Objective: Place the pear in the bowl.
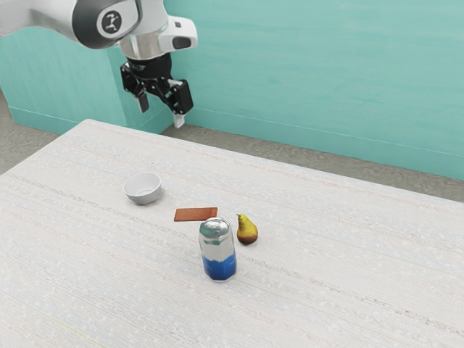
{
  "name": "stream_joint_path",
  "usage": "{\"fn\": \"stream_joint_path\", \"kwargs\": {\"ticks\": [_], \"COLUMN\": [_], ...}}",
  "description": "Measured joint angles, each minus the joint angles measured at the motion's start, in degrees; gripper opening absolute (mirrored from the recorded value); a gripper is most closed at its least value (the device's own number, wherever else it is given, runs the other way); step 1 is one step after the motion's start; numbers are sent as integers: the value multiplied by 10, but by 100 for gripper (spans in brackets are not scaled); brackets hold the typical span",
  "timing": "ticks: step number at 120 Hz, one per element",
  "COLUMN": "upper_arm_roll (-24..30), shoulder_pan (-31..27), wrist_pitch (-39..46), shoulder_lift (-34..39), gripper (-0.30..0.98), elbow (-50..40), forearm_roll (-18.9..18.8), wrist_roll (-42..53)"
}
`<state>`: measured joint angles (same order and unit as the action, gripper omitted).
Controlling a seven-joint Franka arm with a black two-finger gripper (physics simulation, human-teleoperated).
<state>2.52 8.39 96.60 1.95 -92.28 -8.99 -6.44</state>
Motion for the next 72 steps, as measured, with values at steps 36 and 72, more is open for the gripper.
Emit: {"fn": "stream_joint_path", "kwargs": {"ticks": [36,72], "upper_arm_roll": [7,10], "shoulder_pan": [10,14], "wrist_pitch": [3,41], "shoulder_lift": [-108,-270], "gripper": [69,69], "elbow": [28,98], "forearm_roll": [24,111], "wrist_roll": [-1,-10]}}
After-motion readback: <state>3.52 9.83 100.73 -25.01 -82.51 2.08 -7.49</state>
